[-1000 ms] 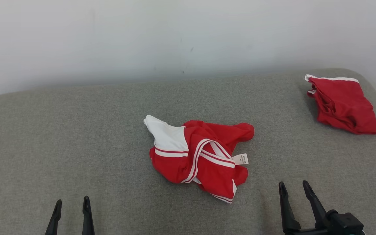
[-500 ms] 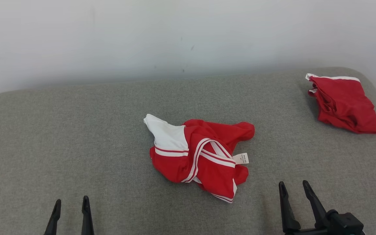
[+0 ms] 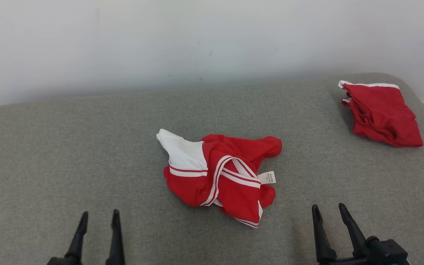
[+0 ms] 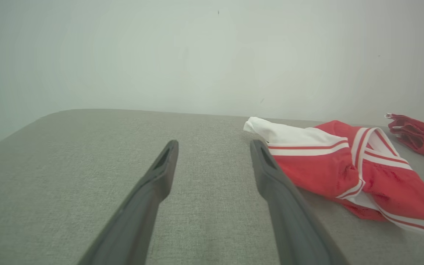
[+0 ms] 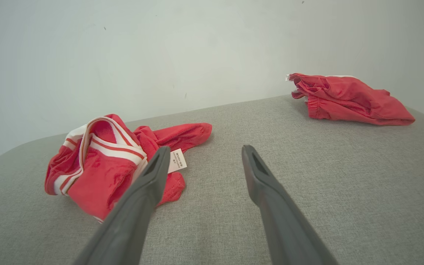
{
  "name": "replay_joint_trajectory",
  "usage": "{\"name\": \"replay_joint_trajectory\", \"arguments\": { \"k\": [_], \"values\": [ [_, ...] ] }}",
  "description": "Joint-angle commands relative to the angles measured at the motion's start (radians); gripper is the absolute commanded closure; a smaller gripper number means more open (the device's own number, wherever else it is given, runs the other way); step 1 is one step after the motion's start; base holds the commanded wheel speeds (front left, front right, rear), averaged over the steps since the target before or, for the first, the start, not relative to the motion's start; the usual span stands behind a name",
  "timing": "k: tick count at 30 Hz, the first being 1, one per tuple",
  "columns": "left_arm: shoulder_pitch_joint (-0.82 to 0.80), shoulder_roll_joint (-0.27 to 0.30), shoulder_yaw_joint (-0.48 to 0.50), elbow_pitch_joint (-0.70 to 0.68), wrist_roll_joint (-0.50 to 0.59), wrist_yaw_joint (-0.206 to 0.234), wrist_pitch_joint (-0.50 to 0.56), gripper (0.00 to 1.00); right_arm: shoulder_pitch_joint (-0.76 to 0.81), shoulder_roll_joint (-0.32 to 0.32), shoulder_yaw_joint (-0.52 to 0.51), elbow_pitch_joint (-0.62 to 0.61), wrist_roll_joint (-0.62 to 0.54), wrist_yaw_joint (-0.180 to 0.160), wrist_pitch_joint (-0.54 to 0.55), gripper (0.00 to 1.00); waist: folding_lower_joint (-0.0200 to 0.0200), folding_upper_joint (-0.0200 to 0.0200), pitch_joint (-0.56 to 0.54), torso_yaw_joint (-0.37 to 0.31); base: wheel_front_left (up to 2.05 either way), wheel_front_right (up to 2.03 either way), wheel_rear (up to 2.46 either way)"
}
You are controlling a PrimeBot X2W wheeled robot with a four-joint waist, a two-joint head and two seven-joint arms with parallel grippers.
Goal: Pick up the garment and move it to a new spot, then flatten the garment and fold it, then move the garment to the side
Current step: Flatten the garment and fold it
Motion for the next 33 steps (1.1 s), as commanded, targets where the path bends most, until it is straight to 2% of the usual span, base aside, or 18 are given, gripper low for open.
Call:
{"name": "replay_joint_trajectory", "arguments": {
  "k": [1,7,17,22,27,33],
  "values": [
    [-0.024,-0.002,-0.020,-0.004,-0.004,-0.004,-0.003,0.00,-0.002,0.002,0.004,0.000,0.002,-0.003,0.000,0.00,-0.0001,0.0000,0.005,-0.007,0.00,0.00,0.00],
    [-0.146,-0.001,-0.213,0.045,-0.036,-0.022,-0.003,0.00,-0.029,0.002,0.018,0.008,0.008,-0.003,0.000,0.00,-0.0001,0.0000,0.039,-0.064,0.00,0.00,0.00],
    [-0.294,0.000,-0.473,0.243,-0.103,-0.023,-0.003,0.00,-0.062,0.002,0.012,0.013,0.035,-0.003,0.000,0.00,-0.0001,0.0000,0.106,-0.201,0.00,0.00,0.00],
    [-0.346,-0.001,-0.514,0.332,-0.098,0.023,-0.003,0.00,-0.073,0.002,0.011,0.011,0.048,-0.003,0.000,0.00,-0.0001,0.0000,0.125,-0.250,0.00,0.00,0.00],
    [-0.387,0.000,-0.547,0.418,-0.076,0.059,-0.003,0.00,-0.077,0.002,0.013,0.009,0.055,-0.003,0.000,0.00,-0.0001,0.0000,0.134,-0.270,0.00,0.00,0.00],
    [-0.453,0.000,-0.582,0.536,-0.033,0.139,-0.003,0.00,-0.085,0.002,0.017,0.010,0.062,-0.003,0.000,0.00,-0.0001,0.0000,0.142,-0.280,0.00,0.00,0.00]
  ]
}}
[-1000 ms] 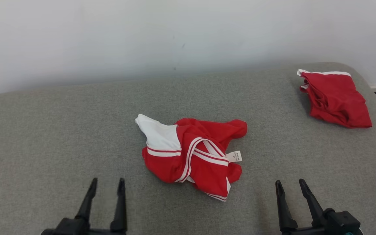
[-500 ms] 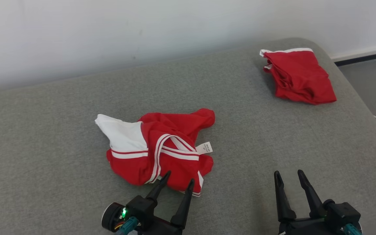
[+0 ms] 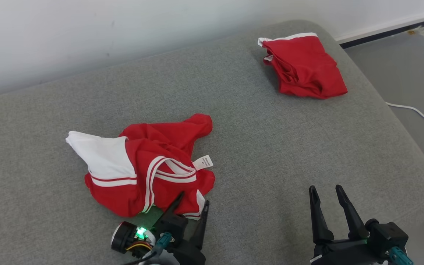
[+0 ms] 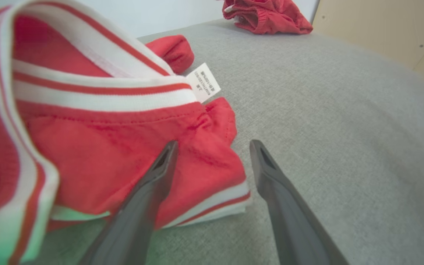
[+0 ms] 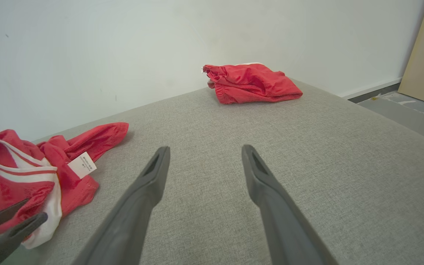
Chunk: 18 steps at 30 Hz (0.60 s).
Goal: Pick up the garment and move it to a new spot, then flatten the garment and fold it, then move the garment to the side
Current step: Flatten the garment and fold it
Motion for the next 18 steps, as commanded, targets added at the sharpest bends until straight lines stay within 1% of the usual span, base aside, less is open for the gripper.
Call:
{"name": "replay_joint_trajectory", "arguments": {
  "k": [1,2,3,6,9,11,14,18],
  "values": [
    [-0.017,0.003,0.001,0.021,-0.008,0.011,-0.003,0.52,-0.006,0.002,-0.001,0.000,0.006,-0.003,0.000,0.00,-0.0001,-0.0001,0.004,-0.004,0.00,0.00,0.00],
    [-0.025,0.002,-0.001,0.030,-0.009,0.018,-0.003,0.86,-0.005,0.002,-0.004,0.000,0.005,-0.003,0.000,0.00,-0.0001,-0.0001,0.003,-0.002,0.00,0.00,0.00],
    [-0.029,0.002,-0.004,0.043,-0.016,0.021,-0.003,1.00,-0.005,0.003,-0.006,-0.002,0.004,-0.003,0.000,0.00,-0.0001,-0.0001,0.002,0.001,0.00,0.00,0.00],
    [-0.040,0.002,0.006,0.037,-0.051,0.021,-0.003,1.00,-0.001,0.003,-0.014,-0.005,-0.001,-0.003,0.000,0.00,-0.0001,-0.0001,-0.002,0.014,0.00,0.00,0.00],
    [-0.042,0.002,0.008,-0.010,-0.077,0.005,-0.003,1.00,0.009,0.002,-0.020,-0.004,-0.004,-0.003,0.000,0.00,-0.0001,-0.0001,-0.008,0.042,0.00,0.00,0.00],
    [-0.034,0.003,0.024,-0.077,-0.113,-0.002,-0.003,1.00,0.012,0.003,-0.021,-0.005,-0.005,-0.003,0.000,0.00,-0.0001,-0.0001,-0.013,0.068,0.00,0.00,0.00],
    [-0.002,0.003,0.055,-0.200,-0.141,0.002,-0.003,1.00,0.024,0.003,-0.030,-0.006,-0.011,-0.003,0.000,0.00,-0.0001,-0.0001,-0.024,0.121,0.00,0.00,0.00],
    [0.069,0.003,0.143,-0.336,-0.134,0.009,-0.003,1.00,0.030,0.002,-0.028,-0.007,-0.020,-0.003,0.000,0.00,-0.0001,-0.0001,-0.039,0.193,0.00,0.00,0.00]
  ]
}}
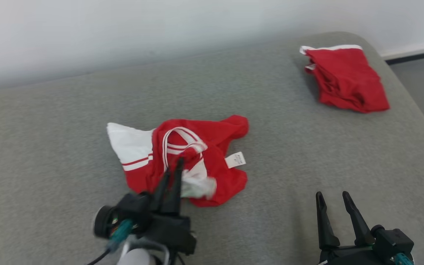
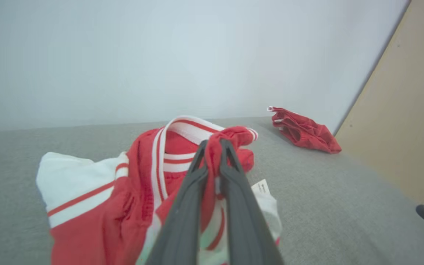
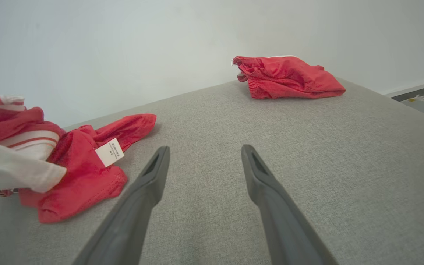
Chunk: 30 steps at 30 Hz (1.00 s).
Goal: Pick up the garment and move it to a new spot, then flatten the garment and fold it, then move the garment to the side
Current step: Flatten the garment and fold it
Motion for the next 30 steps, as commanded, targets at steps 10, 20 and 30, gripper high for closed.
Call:
{"name": "replay_joint_trajectory", "arguments": {
  "k": [10,20,30],
  "values": [
    [0.256,0.056,0.304,-0.122,-0.012,-0.015,-0.003,1.00,0.028,0.002,0.019,0.006,-0.021,-0.003,0.000,0.00,0.0001,-0.0001,-0.062,0.171,0.00,0.00,0.00],
    [0.336,0.036,0.470,-0.014,-0.013,-0.056,-0.003,1.00,0.038,0.001,0.018,0.015,-0.029,-0.003,0.000,0.00,0.0001,-0.0001,-0.075,0.164,0.00,0.00,0.00],
    [0.305,0.009,0.581,0.021,0.041,-0.108,-0.003,1.00,0.055,0.002,0.006,0.019,-0.035,-0.003,0.000,0.00,0.0001,-0.0001,-0.096,0.185,0.00,0.00,0.00]
  ]
}}
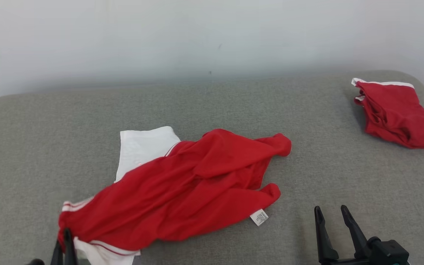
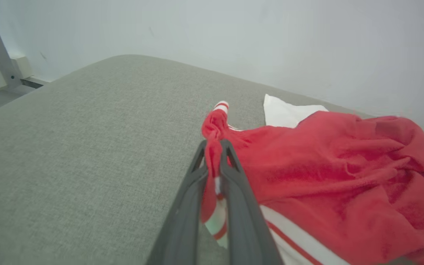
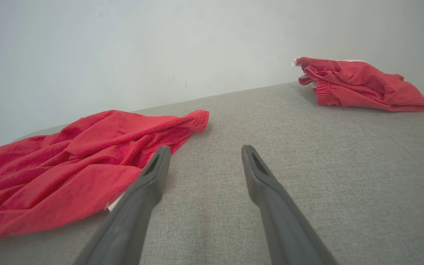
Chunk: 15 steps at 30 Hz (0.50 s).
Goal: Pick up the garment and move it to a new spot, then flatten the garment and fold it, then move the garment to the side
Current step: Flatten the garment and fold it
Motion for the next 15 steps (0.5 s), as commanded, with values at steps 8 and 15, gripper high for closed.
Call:
{"name": "replay_joint_trajectory", "arguments": {
  "k": [8,15],
  "values": [
    [-0.034,-0.008,0.028,0.069,0.051,-0.035,-0.003,0.00,0.013,0.002,-0.001,-0.001,0.001,-0.003,0.000,0.00,0.0001,0.0000,-0.006,0.039,0.00,0.00,0.00],
    [0.011,-0.012,0.029,0.008,0.021,-0.047,-0.003,0.00,0.012,0.002,-0.004,0.004,0.005,-0.003,0.000,0.00,0.0001,0.0000,-0.002,0.078,0.00,0.00,0.00]
  ]
}}
